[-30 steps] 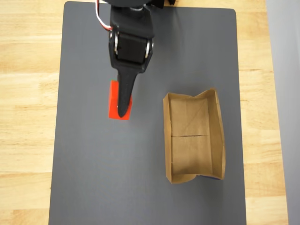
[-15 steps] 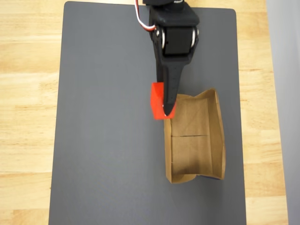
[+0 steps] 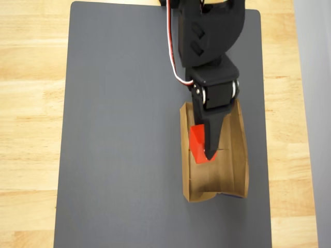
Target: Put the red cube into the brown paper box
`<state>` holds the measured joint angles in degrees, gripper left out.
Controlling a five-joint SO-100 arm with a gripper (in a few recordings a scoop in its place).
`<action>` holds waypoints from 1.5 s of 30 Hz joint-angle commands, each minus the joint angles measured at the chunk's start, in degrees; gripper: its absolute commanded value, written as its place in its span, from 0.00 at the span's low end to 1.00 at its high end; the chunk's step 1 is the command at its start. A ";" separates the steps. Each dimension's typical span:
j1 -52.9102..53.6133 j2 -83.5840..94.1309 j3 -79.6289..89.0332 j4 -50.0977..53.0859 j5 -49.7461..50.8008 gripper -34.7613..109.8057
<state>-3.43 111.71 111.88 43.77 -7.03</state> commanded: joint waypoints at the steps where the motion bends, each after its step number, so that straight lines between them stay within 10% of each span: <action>1: -1.93 -0.26 -1.85 0.53 0.35 0.24; 45: -3.08 -2.46 -0.79 1.85 0.97 0.48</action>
<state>-6.24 107.67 111.88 44.91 -5.19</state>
